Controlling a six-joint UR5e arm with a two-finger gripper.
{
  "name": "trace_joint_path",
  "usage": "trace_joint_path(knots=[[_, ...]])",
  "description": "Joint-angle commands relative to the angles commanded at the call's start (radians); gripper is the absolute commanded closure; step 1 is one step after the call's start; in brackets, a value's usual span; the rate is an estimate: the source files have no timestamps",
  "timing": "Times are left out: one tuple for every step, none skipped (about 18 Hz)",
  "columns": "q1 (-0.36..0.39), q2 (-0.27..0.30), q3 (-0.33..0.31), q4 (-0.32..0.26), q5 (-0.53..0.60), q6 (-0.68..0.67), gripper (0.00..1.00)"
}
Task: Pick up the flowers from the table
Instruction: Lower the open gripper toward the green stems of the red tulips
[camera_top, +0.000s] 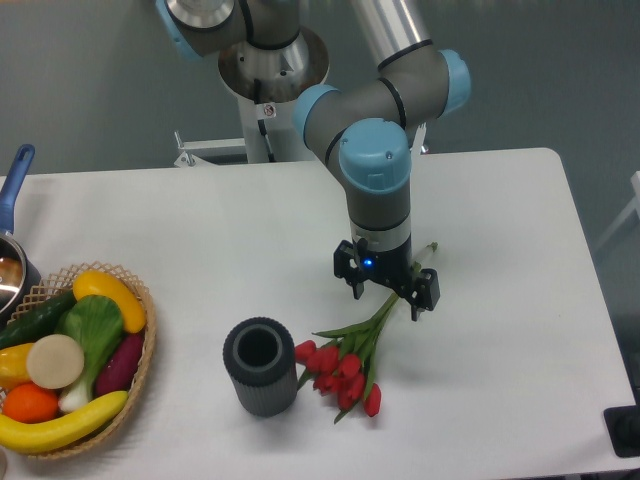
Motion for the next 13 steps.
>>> trace_joint_path(knots=[[-0.002, 0.002, -0.005, 0.000, 0.000, 0.000, 0.00], [-0.002, 0.002, -0.006, 0.000, 0.002, 0.000, 0.00], [-0.002, 0.002, -0.006, 0.000, 0.002, 0.000, 0.00], [-0.002, 0.000, -0.008, 0.000, 0.002, 0.000, 0.00], [-0.002, 0.002, -0.012, 0.002, 0.000, -0.002, 0.00], [-0.002, 0.002, -0.017, 0.000, 0.000, 0.000, 0.00], [-0.002, 0.002, -0.025, 0.002, -0.002, 0.002, 0.00], [-0.002, -0.001, -0.031, 0.002, -0.002, 0.002, 0.00], [-0.002, -0.003, -0.038, 0.003, -0.002, 0.000, 0.00], [-0.002, -0.003, -0.052, 0.014, -0.002, 0.000, 0.00], [-0.002, -0.003, -0.067, 0.037, 0.000, 0.000, 0.00], [-0.002, -0.005, -0.080, 0.057, -0.002, 0.000, 0.00], [-0.003, -0.008, -0.087, 0.063, -0.002, 0.002, 0.00]])
